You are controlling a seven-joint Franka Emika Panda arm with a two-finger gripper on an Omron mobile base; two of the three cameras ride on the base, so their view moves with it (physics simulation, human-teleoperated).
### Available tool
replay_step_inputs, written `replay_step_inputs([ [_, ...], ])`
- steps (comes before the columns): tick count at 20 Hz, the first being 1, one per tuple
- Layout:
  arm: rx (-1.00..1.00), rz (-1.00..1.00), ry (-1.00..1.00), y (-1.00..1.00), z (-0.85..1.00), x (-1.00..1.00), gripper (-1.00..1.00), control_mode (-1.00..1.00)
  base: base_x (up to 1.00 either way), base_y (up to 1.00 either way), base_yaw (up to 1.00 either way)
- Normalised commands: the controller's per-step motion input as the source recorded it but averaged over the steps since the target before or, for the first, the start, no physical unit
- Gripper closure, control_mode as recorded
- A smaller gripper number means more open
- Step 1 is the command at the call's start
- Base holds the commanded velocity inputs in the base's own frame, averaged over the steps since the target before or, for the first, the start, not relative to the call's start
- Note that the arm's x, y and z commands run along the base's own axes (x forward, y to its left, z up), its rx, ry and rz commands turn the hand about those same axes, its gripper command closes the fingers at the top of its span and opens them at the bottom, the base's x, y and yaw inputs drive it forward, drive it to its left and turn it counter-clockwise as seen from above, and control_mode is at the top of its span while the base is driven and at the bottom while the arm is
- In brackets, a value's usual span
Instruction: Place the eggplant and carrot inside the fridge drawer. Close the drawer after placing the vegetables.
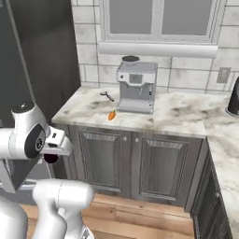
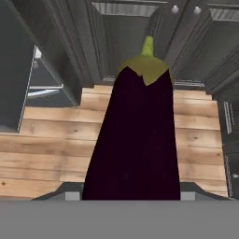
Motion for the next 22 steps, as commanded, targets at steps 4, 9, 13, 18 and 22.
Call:
replay_step_inputs([
  [4,0.00,0.00,0.00,0.00,0.00,0.00,1.00,1.00,-1.00,0.76,0.05],
  [9,0.00,0.00,0.00,0.00,0.00,0.00,1.00,1.00,-0.82,1.00,0.03],
  [13,0.00,0.00,0.00,0.00,0.00,0.00,1.00,1.00,-0.25,1.00,0.00],
  [18,0.00,0.00,0.00,0.00,0.00,0.00,1.00,1.00,0.34,0.99,0.00],
  [22,0.00,0.00,0.00,0.00,0.00,0.00,1.00,1.00,0.61,0.65,-0.01],
])
